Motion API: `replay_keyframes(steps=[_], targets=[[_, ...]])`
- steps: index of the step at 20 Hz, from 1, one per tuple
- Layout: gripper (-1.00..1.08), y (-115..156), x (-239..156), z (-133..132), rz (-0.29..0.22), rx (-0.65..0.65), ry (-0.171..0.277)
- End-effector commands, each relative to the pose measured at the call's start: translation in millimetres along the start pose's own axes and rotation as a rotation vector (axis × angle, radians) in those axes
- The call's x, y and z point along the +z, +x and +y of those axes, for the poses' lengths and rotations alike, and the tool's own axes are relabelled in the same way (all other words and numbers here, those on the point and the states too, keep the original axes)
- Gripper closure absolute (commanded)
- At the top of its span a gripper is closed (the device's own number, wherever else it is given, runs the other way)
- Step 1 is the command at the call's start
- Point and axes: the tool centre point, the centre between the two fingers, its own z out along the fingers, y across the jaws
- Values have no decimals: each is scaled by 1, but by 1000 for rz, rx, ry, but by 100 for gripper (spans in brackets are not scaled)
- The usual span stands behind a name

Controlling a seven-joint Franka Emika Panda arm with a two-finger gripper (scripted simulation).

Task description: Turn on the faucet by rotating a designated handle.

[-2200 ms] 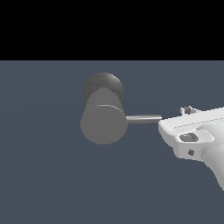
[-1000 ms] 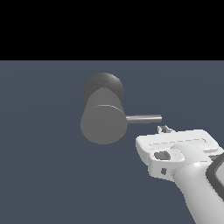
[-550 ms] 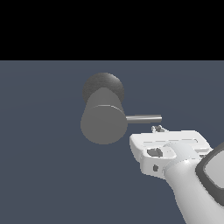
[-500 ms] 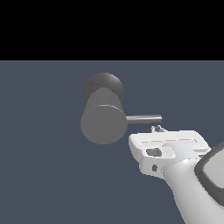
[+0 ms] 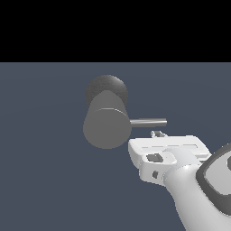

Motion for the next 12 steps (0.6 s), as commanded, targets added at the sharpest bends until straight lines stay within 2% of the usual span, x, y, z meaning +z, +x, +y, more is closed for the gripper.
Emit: replay_keyframes(steps=[1, 12], targets=[[108, -4, 0, 0, 0, 0, 0], [108, -44, 0, -4, 0, 0, -1]])
